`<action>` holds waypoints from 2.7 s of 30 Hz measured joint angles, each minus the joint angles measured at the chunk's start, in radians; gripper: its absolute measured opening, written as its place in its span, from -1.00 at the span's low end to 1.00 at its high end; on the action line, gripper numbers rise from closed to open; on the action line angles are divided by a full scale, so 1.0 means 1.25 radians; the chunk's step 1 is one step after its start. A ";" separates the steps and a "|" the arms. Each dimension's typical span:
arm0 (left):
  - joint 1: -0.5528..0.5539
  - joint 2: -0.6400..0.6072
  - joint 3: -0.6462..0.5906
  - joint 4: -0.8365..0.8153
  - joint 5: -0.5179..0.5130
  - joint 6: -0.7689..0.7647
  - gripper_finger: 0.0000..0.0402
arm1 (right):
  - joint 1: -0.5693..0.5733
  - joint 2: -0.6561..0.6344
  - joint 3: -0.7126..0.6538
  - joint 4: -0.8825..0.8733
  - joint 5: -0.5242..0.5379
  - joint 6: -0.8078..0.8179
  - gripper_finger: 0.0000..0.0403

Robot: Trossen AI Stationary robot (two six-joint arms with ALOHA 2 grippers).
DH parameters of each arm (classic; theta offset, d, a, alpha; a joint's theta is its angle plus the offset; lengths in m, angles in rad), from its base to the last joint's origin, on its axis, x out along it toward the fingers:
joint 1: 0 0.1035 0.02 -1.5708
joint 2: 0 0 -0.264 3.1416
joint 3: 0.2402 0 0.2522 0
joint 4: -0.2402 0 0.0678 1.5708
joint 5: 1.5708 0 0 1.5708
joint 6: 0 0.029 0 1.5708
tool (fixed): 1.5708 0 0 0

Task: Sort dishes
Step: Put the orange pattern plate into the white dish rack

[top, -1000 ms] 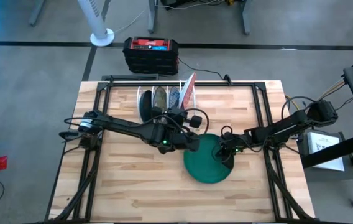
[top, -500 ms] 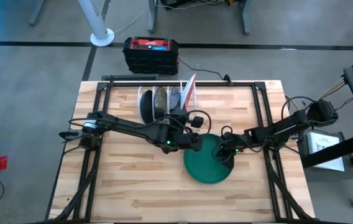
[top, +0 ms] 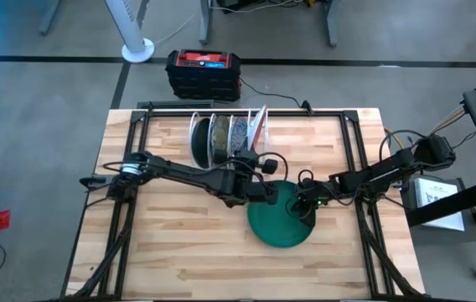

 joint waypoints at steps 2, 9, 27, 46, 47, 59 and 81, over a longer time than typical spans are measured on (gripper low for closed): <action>0.001 0.007 0.000 0.000 0.000 -0.007 -0.89 | 0.000 0.000 0.000 0.000 0.000 0.000 -1.00; 0.005 0.033 -0.002 0.001 -0.007 -0.035 -0.89 | 0.000 0.000 0.000 -0.002 0.000 -0.001 -1.00; 0.026 0.102 -0.004 0.002 -0.008 -0.100 -0.89 | 0.000 0.000 0.000 -0.003 0.000 -0.008 -1.00; 0.033 0.115 -0.051 0.001 0.026 -0.219 -0.89 | 0.000 0.000 -0.001 -0.004 0.000 -0.009 -1.00; 0.034 0.115 -0.054 0.001 0.033 -0.228 -0.89 | 0.000 0.000 -0.001 -0.004 0.000 -0.009 -1.00; 0.038 0.115 -0.098 -0.006 0.099 -0.292 -0.89 | 0.000 0.000 -0.001 -0.004 0.000 -0.012 -1.00; 0.066 0.113 -0.123 -0.006 0.204 -0.314 -0.74 | 0.000 0.000 -0.001 -0.004 0.000 -0.014 -1.00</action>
